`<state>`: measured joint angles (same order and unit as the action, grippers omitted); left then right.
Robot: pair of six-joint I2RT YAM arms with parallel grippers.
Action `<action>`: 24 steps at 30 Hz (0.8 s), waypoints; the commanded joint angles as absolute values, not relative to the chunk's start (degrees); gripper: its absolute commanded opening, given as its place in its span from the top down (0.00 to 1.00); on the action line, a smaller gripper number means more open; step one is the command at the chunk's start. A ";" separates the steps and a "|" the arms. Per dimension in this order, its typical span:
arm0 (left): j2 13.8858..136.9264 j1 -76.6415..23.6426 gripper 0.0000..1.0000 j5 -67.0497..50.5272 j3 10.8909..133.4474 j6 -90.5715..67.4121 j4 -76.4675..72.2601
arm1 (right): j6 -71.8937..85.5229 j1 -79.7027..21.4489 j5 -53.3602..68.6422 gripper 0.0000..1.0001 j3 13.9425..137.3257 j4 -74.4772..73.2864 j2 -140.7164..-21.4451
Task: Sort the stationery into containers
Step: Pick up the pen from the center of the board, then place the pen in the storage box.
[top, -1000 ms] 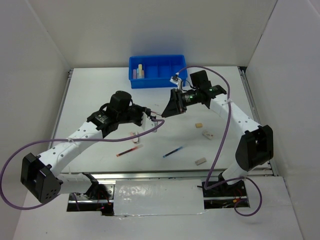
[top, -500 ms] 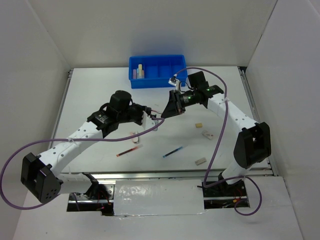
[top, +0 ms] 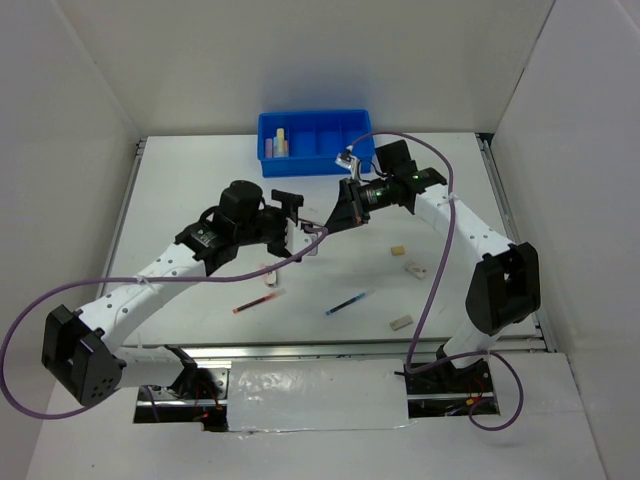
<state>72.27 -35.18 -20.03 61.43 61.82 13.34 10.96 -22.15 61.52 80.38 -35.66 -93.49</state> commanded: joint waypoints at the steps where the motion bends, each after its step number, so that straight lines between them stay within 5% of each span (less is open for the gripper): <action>1: 71.28 -34.81 0.01 -19.78 60.99 55.82 8.35 | 9.23 -20.49 62.85 1.00 82.18 -35.16 -91.59; 7: 69.35 -26.48 0.01 -15.75 65.12 33.61 2.38 | 10.81 -13.90 55.04 1.00 83.04 -30.85 -89.03; 12: 70.48 -18.30 0.01 -11.87 73.19 15.75 9.82 | 10.99 -11.95 34.13 1.00 93.41 -31.64 -90.78; 20: 68.38 -8.62 0.01 -6.09 67.52 -2.17 13.54 | 18.17 -20.89 -1.32 1.00 124.59 -37.27 -109.38; 24: 65.57 -6.51 0.01 -6.94 63.38 -4.83 12.66 | 19.59 -24.34 -2.19 1.00 130.51 -32.97 -117.93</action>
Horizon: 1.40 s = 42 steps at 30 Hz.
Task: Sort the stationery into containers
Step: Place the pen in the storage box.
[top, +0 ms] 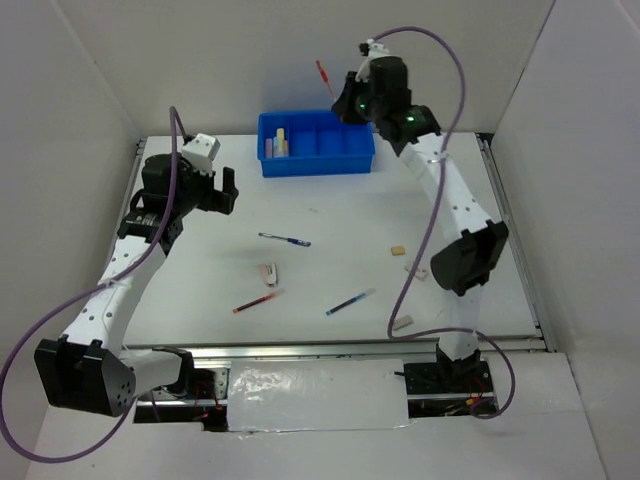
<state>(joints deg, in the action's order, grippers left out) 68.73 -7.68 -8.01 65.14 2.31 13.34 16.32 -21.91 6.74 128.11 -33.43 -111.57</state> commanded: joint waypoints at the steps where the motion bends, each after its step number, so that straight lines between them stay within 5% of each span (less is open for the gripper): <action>1: 64.35 -6.16 0.01 -7.47 62.50 -5.09 12.57 | 19.95 -25.13 -3.94 1.00 131.91 -32.52 -121.60; 12: 60.47 -5.19 0.01 -11.07 55.20 -8.52 10.64 | 23.64 -31.20 -24.25 1.00 136.85 -22.07 -136.58; 37: 58.80 -3.16 0.01 -13.45 49.83 -10.81 9.05 | 20.66 -30.50 -13.01 1.00 140.45 -6.77 -148.18; 42: 58.71 -2.64 0.01 -14.15 49.22 -11.69 8.70 | 20.74 -30.32 -13.80 0.83 140.27 -6.59 -148.36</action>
